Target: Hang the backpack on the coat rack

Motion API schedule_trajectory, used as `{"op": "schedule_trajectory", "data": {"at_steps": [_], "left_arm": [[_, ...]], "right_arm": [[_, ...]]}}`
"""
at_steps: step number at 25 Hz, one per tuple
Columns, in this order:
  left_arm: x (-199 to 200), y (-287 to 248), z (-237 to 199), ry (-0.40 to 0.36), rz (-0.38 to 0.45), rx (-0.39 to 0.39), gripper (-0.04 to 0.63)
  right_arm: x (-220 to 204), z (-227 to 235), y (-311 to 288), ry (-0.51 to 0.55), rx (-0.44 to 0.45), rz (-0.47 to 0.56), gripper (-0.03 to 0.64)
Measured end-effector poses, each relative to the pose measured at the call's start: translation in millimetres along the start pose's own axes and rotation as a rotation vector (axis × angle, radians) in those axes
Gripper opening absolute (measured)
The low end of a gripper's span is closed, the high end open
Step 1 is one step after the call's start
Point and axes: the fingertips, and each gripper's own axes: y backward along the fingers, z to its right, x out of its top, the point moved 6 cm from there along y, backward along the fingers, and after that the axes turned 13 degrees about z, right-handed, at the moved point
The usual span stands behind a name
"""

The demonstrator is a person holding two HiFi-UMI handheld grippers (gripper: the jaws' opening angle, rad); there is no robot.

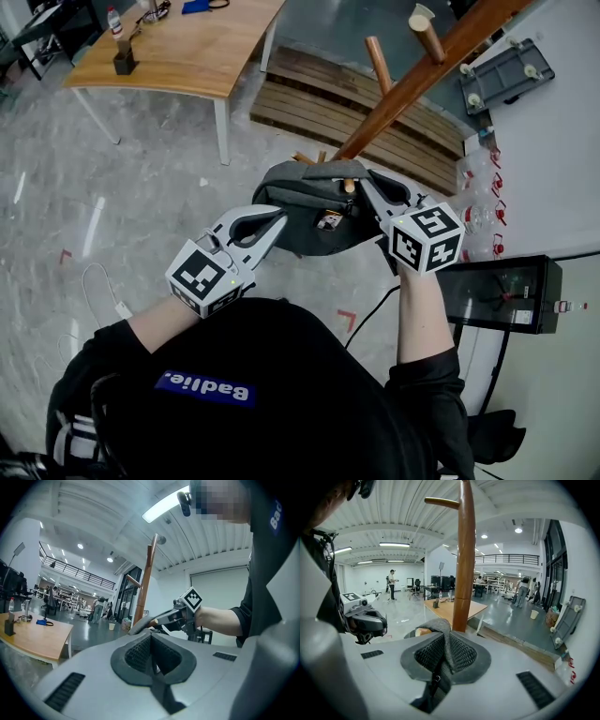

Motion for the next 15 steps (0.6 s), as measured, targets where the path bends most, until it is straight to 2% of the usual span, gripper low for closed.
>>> {"op": "schedule_trajectory", "data": {"at_steps": [8,15], "left_arm": [[-4,5,0,-0.007,-0.030,-0.018,0.008],[-4,16,-1,0.001,-0.048,-0.037,0.008]], "right_arm": [[-15,3,-18,-0.034,-0.018,0.017,0.037],[-27,3,-25,-0.016,-0.071,0.045,0.049]]}}
